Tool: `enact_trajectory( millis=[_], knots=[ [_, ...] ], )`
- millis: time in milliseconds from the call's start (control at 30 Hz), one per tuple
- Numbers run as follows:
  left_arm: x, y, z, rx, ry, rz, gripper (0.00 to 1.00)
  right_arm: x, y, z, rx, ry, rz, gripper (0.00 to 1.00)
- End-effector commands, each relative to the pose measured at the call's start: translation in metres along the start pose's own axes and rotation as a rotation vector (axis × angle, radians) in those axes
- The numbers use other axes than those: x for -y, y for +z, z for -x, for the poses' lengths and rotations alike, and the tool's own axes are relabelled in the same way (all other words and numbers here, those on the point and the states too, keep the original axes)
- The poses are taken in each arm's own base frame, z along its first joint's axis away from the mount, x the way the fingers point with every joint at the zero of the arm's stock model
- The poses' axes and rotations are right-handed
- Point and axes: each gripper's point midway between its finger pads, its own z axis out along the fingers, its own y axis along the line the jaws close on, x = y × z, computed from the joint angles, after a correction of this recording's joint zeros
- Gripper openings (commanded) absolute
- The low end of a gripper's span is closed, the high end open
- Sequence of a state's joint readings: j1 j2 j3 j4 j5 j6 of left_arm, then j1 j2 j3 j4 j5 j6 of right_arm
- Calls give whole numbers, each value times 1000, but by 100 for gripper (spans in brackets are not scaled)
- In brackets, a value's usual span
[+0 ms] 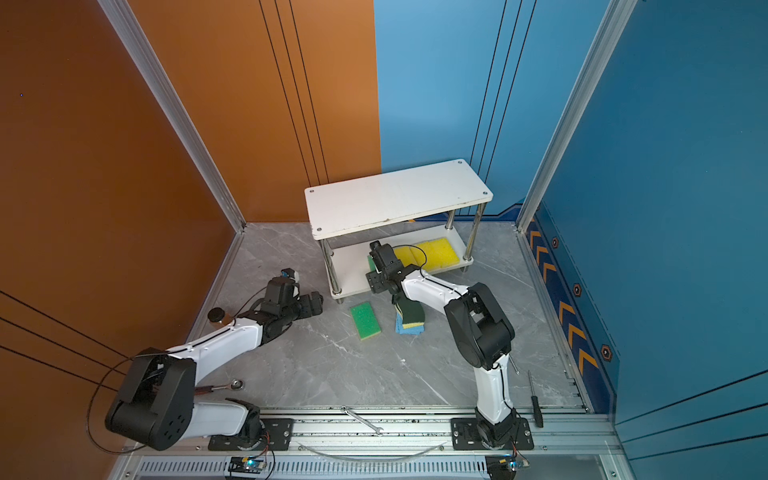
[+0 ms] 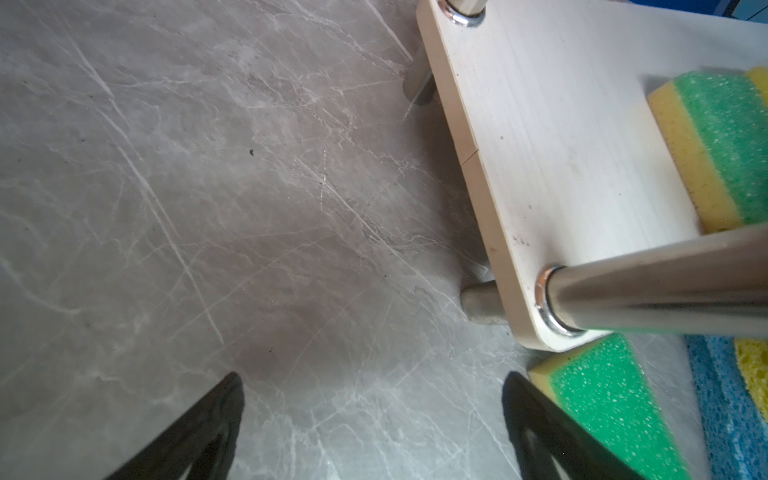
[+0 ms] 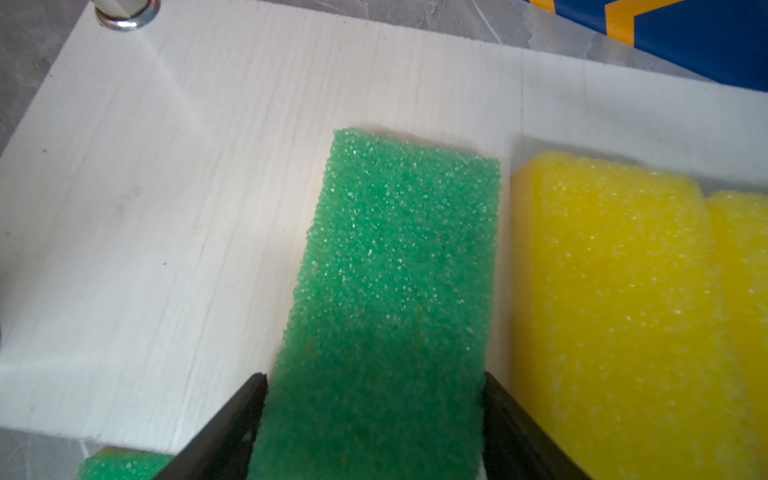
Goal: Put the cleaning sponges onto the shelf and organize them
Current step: 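Lower the green sponge onto the lower tier beside the yellow sponges, then open the right gripper and withdraw it from the shelf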
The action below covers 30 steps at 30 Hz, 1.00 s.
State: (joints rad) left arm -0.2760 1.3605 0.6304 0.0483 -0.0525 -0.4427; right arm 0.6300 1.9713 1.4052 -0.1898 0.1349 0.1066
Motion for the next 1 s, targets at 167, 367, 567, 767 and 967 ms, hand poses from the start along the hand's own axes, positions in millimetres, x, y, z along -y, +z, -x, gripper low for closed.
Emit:
enact_trajectory(
  millis=[167,367,567,767,967],
  knots=[
    [-2,-2,0,0,9,22,97,-2,-1,8,21,-17,5,76],
    [-1,-2,2,2,11,17,97,0,-6,13,37,-28,-3,77],
    [0,-1,1,-3,11,14,98,3,-11,16,48,-32,-16,81],
    [1,-2,1,-1,11,9,98,6,-20,21,61,-43,-37,83],
    [2,-2,2,2,12,8,97,9,-39,28,89,-54,-37,86]
  ],
)
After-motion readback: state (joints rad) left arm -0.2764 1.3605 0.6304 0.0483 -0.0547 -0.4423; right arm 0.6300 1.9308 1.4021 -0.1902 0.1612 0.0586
